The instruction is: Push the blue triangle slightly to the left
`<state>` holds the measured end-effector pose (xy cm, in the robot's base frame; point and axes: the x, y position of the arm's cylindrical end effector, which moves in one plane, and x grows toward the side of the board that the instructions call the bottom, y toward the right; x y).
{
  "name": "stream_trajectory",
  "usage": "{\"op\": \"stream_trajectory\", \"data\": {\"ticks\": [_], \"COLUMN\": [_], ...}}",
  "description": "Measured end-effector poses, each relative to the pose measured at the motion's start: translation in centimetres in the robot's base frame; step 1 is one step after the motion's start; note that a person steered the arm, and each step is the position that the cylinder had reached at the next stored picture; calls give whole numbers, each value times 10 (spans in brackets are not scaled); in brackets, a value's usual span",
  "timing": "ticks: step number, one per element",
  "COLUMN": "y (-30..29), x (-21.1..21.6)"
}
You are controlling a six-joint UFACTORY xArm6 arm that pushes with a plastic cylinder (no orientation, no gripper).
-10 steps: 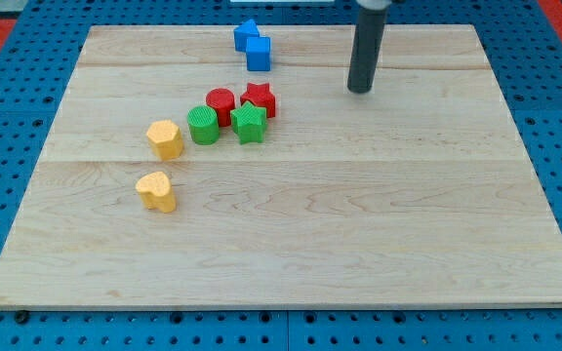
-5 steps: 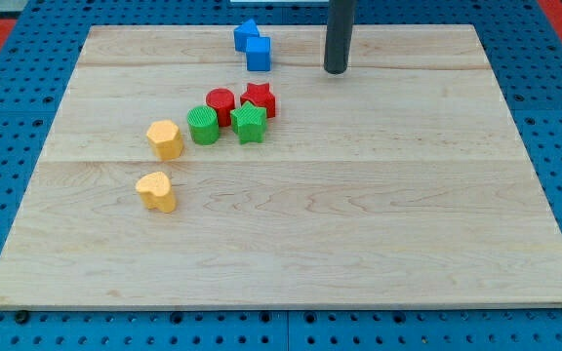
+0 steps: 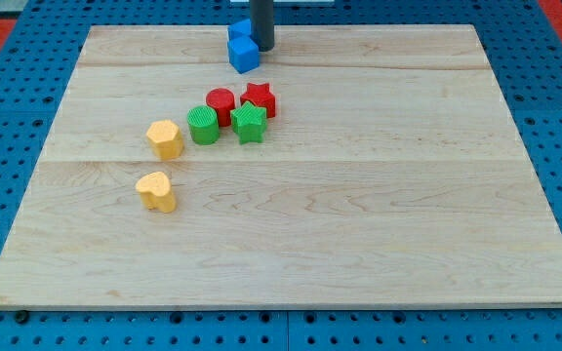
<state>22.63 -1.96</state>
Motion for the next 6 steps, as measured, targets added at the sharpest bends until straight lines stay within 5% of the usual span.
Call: {"op": "stream_trajectory", "data": {"ticks": [2,4,6], "y": [41,-57,-4], "x": [-31,-7,0]}}
